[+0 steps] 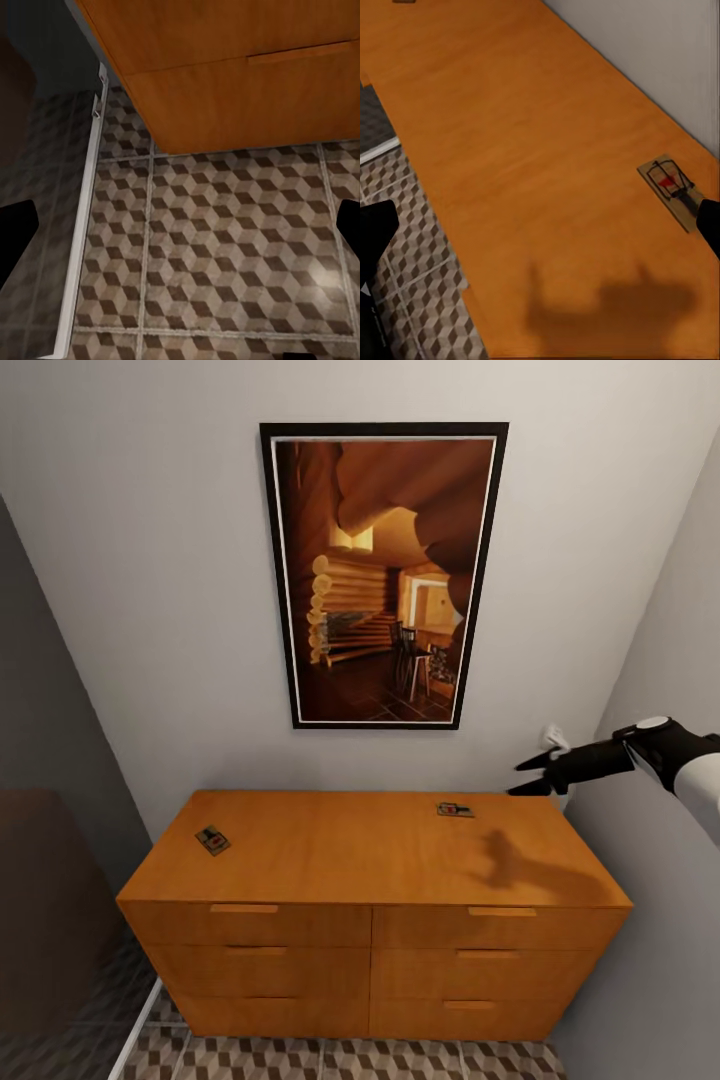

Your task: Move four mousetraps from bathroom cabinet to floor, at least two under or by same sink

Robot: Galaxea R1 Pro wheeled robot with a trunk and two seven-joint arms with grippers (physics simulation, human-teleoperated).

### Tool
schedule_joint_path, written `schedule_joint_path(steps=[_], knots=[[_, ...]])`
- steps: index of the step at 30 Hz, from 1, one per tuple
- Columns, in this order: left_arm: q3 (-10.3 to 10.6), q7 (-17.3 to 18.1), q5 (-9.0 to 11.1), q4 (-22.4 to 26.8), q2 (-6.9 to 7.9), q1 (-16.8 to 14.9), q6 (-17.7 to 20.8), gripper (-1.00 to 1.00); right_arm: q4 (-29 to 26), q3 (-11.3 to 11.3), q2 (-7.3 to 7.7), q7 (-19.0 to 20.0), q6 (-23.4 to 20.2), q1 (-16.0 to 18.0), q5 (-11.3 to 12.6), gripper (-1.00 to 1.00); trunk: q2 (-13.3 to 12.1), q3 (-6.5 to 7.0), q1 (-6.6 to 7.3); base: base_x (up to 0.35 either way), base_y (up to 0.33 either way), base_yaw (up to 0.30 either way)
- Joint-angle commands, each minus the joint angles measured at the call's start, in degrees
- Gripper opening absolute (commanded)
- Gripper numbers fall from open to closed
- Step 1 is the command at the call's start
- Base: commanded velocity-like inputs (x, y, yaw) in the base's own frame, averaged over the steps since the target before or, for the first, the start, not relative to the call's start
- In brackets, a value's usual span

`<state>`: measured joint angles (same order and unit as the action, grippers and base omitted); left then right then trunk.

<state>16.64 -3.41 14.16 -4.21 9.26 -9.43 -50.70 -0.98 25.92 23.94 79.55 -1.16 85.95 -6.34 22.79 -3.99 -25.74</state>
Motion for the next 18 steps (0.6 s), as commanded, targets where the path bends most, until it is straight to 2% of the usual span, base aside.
schedule_joint_path(steps=[1,7,14,18], knots=[[0.5,-0.3,0.1,-0.2,-0.03,-0.1,-0.3,1.0,-0.1,-0.5,0.52,0.2,0.0,0.0,-0.6,1.0,0.1,-0.13,-0.04,0.0,0.0,0.0],[0.5,-0.4,0.1,-0.2,-0.03,-0.1,-0.3,1.0,-0.1,-0.5,1.58,0.2,1.5,0.0,-0.6,1.0,0.1,-0.13,-0.04,0.0,0.0,0.0],[0.5,-0.4,0.1,-0.2,-0.03,-0.1,-0.3,1.0,-0.1,-0.5,1.78,0.1,1.9,0.0,-0.5,1.0,0.1,-0.13,-0.04,0.001,0.0,0.0],[0.5,-0.4,0.1,-0.2,-0.03,-0.1,-0.3,1.0,-0.1,-0.4,1.74,0.1,1.9,0.0,-0.5,1.0,0.1,-0.13,-0.04,0.128,0.0,0.0]])
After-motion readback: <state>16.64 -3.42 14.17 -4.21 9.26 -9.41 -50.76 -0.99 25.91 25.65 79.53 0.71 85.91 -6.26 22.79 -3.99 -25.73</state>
